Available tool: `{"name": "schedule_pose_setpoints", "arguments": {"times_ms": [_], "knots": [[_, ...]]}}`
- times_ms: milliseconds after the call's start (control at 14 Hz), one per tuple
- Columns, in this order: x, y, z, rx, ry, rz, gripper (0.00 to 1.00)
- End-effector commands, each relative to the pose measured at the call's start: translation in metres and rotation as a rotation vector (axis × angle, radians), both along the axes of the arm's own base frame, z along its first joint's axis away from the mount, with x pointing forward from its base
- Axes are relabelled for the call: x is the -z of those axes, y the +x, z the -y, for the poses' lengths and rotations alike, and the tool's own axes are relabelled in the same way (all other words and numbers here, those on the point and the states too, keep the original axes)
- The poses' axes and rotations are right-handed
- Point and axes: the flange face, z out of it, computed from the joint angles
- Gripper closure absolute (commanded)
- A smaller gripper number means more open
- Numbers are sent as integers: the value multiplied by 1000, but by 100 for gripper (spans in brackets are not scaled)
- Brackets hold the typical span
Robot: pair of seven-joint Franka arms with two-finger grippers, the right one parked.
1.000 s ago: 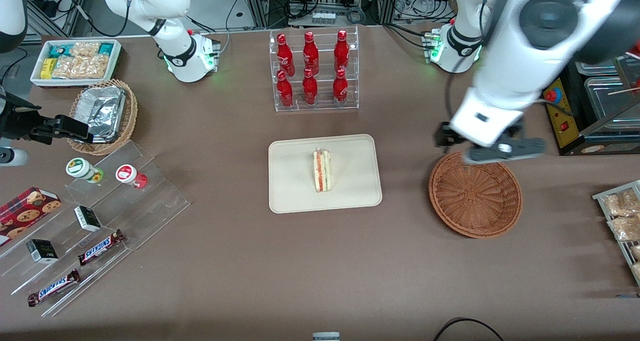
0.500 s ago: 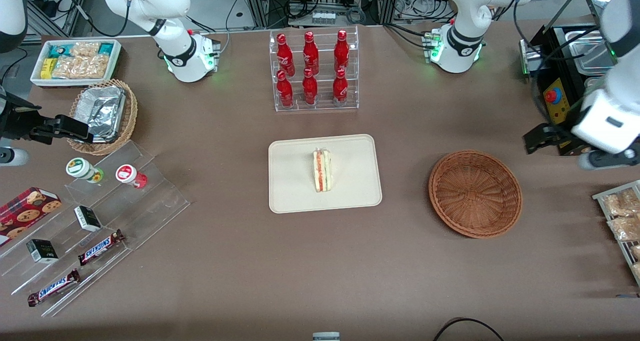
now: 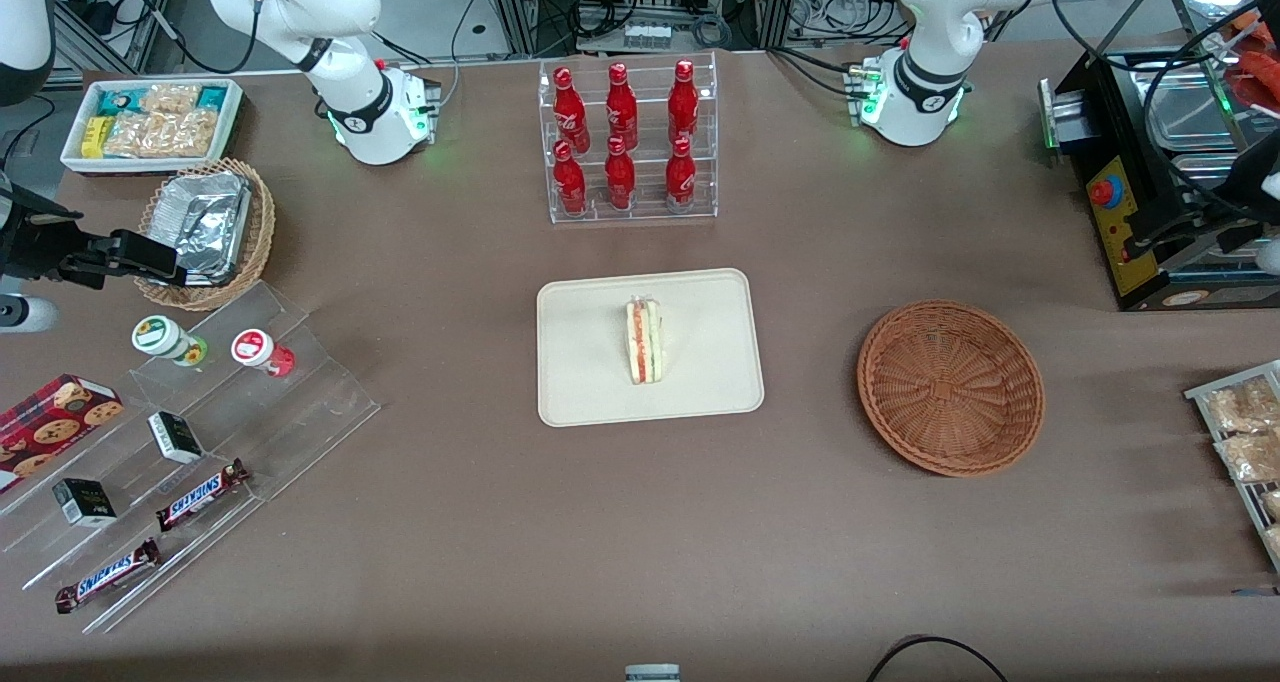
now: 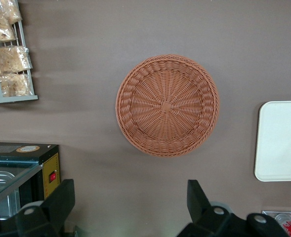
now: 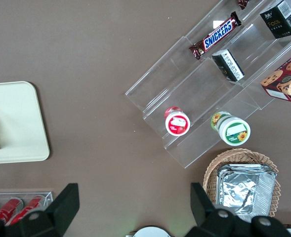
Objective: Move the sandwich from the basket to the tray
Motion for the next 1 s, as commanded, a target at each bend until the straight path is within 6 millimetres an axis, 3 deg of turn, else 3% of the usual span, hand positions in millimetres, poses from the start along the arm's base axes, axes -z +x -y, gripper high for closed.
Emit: {"name": "schedule_pose_setpoints", "arguments": {"times_ms": [0,429,714,929], "knots": [[-4,-1,7,21,-5,12,0],[-11,18,33,73,4,49,0],[-17,18,57,104,2,55,0],[-17,16,57,89,-5,41,0]]}}
